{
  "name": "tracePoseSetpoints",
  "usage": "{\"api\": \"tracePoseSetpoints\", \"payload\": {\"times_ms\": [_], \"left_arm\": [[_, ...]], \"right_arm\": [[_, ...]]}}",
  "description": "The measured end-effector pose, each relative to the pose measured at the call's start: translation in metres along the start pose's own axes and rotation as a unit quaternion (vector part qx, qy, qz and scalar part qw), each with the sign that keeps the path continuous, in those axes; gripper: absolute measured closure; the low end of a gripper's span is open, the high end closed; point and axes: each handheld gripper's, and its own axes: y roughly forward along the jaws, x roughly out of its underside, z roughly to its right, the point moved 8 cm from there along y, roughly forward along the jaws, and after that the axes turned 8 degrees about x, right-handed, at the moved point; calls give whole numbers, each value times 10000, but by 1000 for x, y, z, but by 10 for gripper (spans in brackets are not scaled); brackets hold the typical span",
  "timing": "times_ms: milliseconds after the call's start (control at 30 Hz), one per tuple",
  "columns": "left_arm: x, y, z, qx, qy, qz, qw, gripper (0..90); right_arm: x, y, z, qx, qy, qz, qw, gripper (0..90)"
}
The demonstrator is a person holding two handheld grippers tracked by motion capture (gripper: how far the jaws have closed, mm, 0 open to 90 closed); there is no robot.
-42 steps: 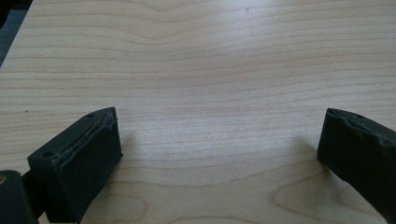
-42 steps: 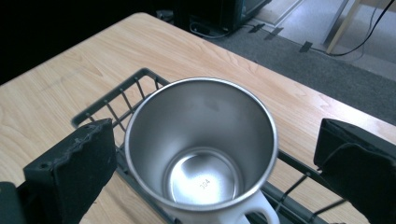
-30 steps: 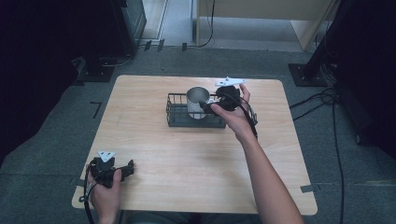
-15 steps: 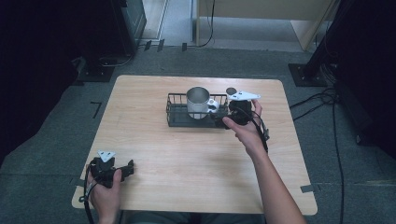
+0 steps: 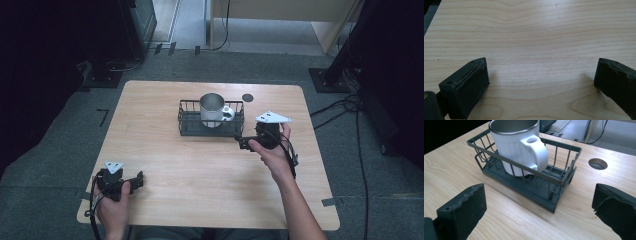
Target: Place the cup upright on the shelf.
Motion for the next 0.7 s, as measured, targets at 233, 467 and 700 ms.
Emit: {"api": "tracePoseSetpoints", "payload": {"times_ms": [233, 467, 700], "left_arm": [[0, 0, 0, -1, 0, 3, 10000, 0], [0, 0, 0, -1, -1, 4, 10000, 0], [0, 0, 0, -1, 6, -4, 10000, 0]], "right_arm": [[13, -10, 8, 98, 85, 23, 9999, 0], [25, -16, 15, 164, 145, 9, 9998, 0], [43, -26, 27, 292, 312, -16, 9991, 0]]}}
